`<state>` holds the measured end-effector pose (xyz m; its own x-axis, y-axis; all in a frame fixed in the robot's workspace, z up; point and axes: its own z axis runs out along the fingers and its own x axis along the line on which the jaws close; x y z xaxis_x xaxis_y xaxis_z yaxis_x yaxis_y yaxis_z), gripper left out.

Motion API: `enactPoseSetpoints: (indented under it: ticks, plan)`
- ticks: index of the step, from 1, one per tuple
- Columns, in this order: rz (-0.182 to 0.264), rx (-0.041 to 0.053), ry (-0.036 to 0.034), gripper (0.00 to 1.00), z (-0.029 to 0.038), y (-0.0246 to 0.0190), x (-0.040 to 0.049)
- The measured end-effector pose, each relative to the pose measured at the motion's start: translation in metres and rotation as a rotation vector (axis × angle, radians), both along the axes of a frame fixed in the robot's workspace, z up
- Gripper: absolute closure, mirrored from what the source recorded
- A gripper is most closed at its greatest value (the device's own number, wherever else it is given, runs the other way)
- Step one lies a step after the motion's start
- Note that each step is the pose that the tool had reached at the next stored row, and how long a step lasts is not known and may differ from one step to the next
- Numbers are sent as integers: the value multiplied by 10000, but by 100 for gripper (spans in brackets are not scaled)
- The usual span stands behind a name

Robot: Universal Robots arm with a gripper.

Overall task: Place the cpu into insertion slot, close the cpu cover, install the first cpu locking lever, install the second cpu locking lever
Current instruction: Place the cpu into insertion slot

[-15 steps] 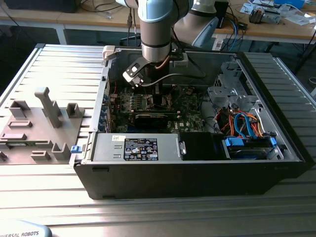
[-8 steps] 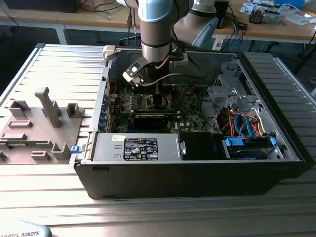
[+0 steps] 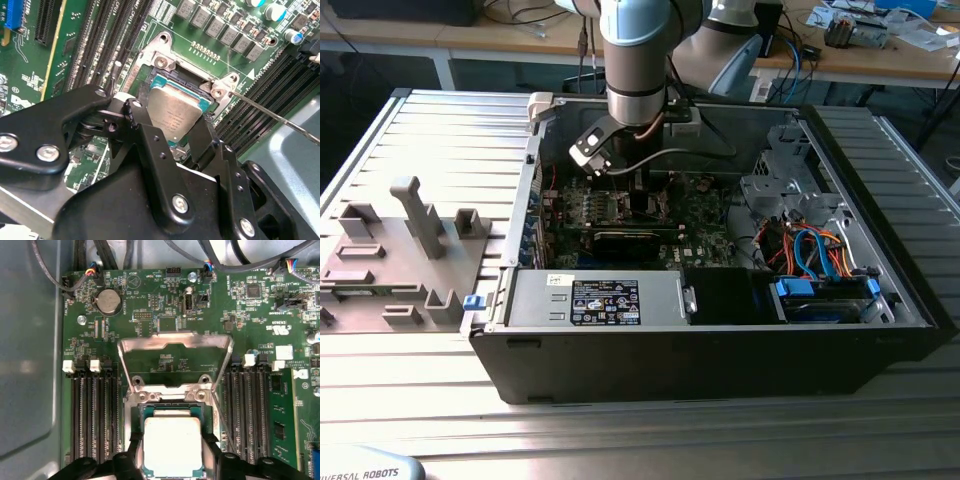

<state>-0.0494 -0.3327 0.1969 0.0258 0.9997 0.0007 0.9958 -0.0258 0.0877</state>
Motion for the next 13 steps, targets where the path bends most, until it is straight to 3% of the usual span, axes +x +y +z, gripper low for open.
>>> enactPoseSetpoints:
  ticks: [2,6,9,13]
  plan:
    - [-1,-9,6,33,3,-2,-1]
    - [0,-13,8,33,7,2,-1]
    - [36,-12,6,33,7,43,-1]
    - [39,-13,7,33,13,42,-1]
